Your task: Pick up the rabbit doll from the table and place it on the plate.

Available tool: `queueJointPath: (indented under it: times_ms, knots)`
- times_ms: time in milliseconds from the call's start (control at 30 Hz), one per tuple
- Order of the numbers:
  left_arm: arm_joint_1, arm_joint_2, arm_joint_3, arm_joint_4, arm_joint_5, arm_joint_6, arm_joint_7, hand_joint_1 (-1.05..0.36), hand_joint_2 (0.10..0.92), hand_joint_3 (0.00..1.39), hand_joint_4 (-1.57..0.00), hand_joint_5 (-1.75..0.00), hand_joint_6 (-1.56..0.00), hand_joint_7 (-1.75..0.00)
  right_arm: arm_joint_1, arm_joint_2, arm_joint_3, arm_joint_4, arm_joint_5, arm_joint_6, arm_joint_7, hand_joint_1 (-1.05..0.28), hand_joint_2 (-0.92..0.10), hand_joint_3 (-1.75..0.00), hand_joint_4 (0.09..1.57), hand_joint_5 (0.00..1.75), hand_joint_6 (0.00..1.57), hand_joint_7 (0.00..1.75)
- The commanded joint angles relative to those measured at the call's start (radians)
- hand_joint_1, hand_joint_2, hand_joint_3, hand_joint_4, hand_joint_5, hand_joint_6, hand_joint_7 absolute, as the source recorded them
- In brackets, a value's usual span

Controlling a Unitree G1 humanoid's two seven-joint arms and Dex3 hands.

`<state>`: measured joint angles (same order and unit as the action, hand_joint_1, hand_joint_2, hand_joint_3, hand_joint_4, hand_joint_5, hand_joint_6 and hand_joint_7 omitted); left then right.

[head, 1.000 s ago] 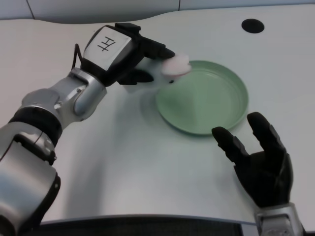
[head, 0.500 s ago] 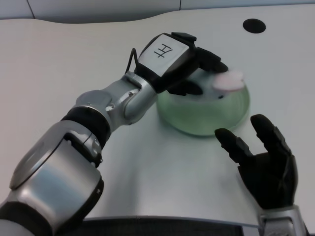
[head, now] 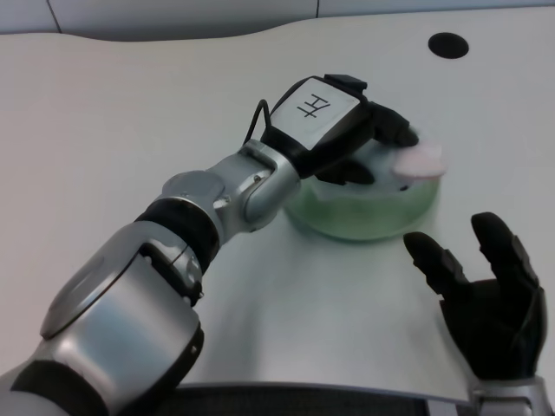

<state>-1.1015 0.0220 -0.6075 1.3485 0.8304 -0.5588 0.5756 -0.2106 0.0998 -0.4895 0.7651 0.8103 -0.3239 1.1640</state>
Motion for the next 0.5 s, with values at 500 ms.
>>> queueJointPath:
  times_ms: [500]
  knots:
    - [0.005, 0.019, -0.054, 0.004, 0.024, 0.141, -0.043, -0.55, 0.860, 0.00, -0.07, -0.38, -0.35, 0.00, 0.055, 0.079, 0.007, -0.014, 0.008, 0.003, -0.003, -0.80, -0.92, -0.14, 0.94, 0.00, 0.88, 0.00]
